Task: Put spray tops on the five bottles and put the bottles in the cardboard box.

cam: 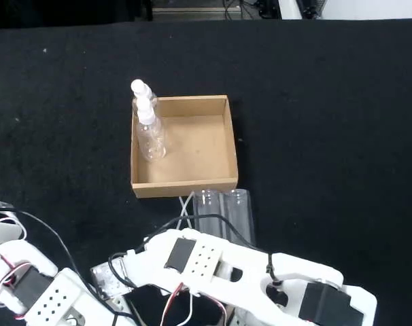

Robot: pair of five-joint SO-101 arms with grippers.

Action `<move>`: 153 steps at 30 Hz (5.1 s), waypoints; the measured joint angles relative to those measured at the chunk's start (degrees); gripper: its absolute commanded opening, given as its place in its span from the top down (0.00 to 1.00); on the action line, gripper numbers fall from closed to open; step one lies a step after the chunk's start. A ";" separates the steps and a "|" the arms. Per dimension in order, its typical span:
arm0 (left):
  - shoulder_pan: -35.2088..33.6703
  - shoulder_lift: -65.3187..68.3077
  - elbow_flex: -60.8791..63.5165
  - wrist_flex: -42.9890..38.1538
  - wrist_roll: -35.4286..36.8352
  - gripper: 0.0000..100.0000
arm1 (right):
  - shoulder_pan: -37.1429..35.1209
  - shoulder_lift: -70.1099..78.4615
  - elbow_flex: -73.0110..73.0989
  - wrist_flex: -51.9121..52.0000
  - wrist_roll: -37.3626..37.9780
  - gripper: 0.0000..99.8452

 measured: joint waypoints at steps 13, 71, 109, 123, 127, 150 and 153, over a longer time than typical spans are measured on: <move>-0.26 -0.70 0.00 0.00 0.00 0.96 | 0.09 7.56 -4.40 -1.85 -1.85 0.90; -0.09 0.00 0.44 0.35 0.00 0.96 | 41.76 -35.60 -11.52 19.08 -38.77 0.92; 20.40 0.00 1.05 7.47 0.00 0.96 | 100.92 5.89 -23.30 14.68 -1.23 0.77; 21.63 0.00 1.05 7.47 0.00 0.96 | 102.42 13.89 -24.62 18.64 30.51 0.80; 21.63 0.00 1.05 7.47 0.00 0.96 | 104.09 18.64 -24.62 16.79 30.68 0.79; 22.15 0.00 1.05 7.47 0.00 0.96 | 106.37 19.52 -15.65 2.99 29.63 0.93; 22.15 0.00 1.05 7.47 0.00 0.96 | 106.81 19.60 -17.14 2.81 24.53 0.99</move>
